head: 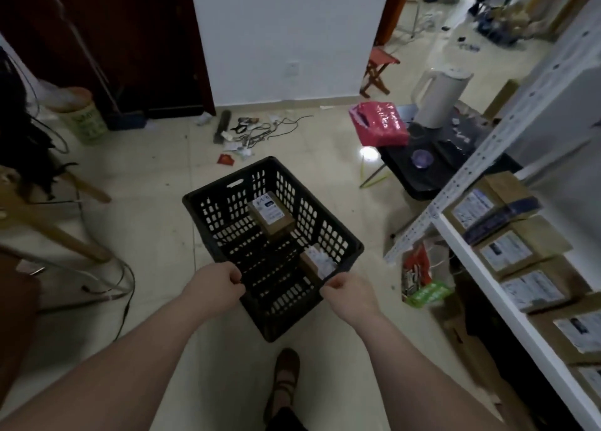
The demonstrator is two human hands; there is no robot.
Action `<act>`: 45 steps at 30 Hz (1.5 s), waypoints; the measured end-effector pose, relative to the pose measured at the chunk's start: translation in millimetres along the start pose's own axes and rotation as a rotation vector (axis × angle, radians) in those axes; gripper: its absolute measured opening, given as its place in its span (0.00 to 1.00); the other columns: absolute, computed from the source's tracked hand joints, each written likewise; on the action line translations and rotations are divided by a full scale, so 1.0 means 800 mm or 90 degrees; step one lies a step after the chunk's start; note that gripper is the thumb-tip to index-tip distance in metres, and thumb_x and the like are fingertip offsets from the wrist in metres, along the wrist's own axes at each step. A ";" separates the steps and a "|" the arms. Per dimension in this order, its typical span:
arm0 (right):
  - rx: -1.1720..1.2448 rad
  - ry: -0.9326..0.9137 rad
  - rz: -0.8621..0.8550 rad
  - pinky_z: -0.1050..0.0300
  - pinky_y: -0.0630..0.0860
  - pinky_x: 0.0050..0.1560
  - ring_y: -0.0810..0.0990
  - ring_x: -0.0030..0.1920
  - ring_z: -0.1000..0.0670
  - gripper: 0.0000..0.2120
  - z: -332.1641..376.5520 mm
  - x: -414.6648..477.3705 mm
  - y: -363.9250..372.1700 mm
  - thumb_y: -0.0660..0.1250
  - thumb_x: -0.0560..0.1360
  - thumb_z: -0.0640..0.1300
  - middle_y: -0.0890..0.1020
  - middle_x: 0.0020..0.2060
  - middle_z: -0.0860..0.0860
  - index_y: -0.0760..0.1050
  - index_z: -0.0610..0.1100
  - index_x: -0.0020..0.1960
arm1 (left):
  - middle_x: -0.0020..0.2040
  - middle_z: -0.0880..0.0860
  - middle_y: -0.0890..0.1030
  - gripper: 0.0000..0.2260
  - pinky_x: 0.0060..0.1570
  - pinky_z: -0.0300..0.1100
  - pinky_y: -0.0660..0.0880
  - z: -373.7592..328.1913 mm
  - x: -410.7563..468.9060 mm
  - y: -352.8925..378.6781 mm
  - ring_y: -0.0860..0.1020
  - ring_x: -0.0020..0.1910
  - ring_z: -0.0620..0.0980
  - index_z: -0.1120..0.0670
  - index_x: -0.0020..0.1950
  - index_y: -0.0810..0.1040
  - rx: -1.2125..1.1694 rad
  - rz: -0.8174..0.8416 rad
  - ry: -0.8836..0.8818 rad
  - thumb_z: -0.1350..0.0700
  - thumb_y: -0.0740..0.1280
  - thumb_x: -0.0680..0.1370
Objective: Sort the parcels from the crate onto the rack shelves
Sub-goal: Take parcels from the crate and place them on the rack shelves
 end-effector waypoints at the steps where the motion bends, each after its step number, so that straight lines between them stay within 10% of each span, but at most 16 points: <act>1: -0.006 0.014 0.016 0.65 0.66 0.31 0.75 0.42 0.53 0.12 0.001 0.020 0.008 0.64 0.76 0.46 0.82 0.49 0.47 0.81 0.42 0.54 | 0.54 0.54 0.78 0.13 0.46 0.37 0.68 0.007 0.017 0.000 0.74 0.51 0.49 0.54 0.60 0.76 0.001 0.026 -0.017 0.53 0.65 0.77; 17: -0.147 0.079 0.163 0.65 0.67 0.35 0.75 0.45 0.50 0.10 0.068 0.232 0.070 0.64 0.77 0.44 0.78 0.44 0.48 0.79 0.40 0.54 | 0.60 0.59 0.72 0.24 0.54 0.45 0.74 0.088 0.273 -0.029 0.72 0.58 0.56 0.54 0.67 0.71 -0.067 0.066 -0.136 0.47 0.67 0.73; 30: -0.067 0.266 0.165 0.63 0.67 0.34 0.73 0.37 0.55 0.12 0.093 0.332 0.171 0.64 0.76 0.49 0.77 0.39 0.51 0.76 0.45 0.57 | 0.75 0.60 0.53 0.32 0.71 0.55 0.58 0.113 0.476 -0.084 0.58 0.72 0.60 0.50 0.76 0.54 0.151 0.051 0.037 0.50 0.64 0.76; 45: -0.113 0.230 0.006 0.47 0.68 0.63 0.63 0.70 0.38 0.43 0.073 0.526 0.225 0.73 0.70 0.52 0.64 0.71 0.40 0.54 0.48 0.78 | 0.75 0.54 0.50 0.43 0.67 0.55 0.58 0.112 0.588 -0.016 0.57 0.71 0.56 0.43 0.75 0.33 0.219 -0.069 0.114 0.50 0.64 0.74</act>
Point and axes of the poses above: each hand's wrist, its own x-axis towards the middle knuckle, its own y-axis out of the palm, z = x × y, the point moved 8 cm from there along x, towards the middle knuckle
